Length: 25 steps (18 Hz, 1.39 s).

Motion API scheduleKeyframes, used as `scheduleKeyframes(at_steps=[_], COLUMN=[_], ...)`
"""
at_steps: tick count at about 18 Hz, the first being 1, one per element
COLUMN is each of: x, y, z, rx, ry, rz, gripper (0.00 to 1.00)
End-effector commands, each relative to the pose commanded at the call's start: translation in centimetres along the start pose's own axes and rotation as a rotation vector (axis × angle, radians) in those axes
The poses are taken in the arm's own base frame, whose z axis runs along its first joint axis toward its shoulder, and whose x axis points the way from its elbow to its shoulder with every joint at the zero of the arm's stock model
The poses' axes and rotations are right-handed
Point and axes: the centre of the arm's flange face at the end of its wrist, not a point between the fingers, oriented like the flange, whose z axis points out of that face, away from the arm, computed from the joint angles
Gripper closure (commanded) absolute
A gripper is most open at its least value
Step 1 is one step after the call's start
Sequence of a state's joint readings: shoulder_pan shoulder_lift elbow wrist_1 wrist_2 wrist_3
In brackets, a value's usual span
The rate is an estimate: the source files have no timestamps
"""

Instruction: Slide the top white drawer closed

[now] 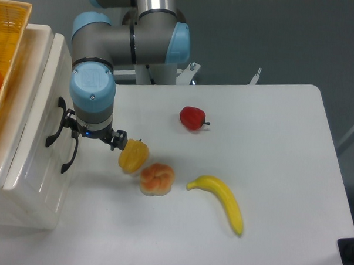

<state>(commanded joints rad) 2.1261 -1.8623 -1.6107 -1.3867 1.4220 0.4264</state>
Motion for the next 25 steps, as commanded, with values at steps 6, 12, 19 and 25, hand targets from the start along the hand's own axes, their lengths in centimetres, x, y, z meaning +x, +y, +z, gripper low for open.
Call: scheduleKeyframes(at_steps=[6, 12, 19, 25], x=[-1.3, -6.5, -14.7, -21.3], y=[-0.2, 0.4, 3.8, 8.8], z=[-1.2, -4.5, -8.5, -11.5], rx=[0.014, 0.06, 0.061, 0.075], ry=[-0.027, -0.071, -0.167, -0.201], rz=[-0.004, -0.072, 0.105, 0.118], gripper=[0.0, 0.0, 0.0, 0.0])
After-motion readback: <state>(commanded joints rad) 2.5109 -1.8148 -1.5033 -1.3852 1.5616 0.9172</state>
